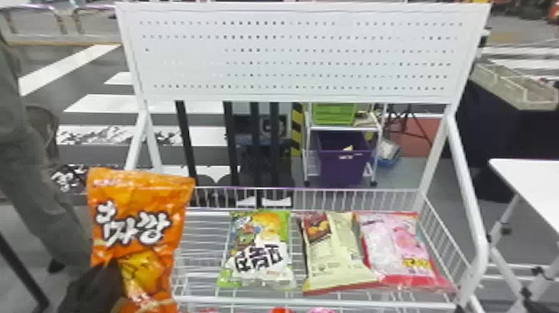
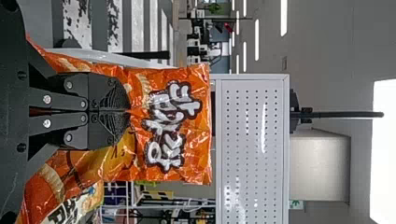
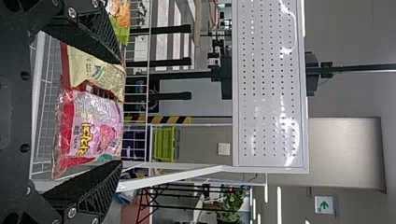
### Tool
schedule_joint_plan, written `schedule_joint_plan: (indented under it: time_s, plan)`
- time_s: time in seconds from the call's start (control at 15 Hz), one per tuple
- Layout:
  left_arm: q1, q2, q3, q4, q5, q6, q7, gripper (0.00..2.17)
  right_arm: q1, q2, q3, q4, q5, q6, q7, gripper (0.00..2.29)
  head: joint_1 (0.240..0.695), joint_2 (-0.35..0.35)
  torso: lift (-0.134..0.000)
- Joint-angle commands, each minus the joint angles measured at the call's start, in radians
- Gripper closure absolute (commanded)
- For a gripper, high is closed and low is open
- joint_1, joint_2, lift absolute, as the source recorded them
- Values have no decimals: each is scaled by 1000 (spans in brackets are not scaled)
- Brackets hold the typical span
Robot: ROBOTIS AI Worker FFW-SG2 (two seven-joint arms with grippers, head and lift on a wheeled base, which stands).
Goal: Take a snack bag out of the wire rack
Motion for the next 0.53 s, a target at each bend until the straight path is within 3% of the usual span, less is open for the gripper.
schedule_joint_plan:
  time_s: [0.0, 0.47]
  plan:
    - [0, 0, 1, -1, -1, 0, 1, 1956, 2, -2, 0, -2, 0, 0, 0, 137, 499, 0, 0]
    - [3, 0, 3, -9, -1, 0, -1, 1956, 5, -5, -5, -9, 3, 3, 0, 137, 499, 0, 0]
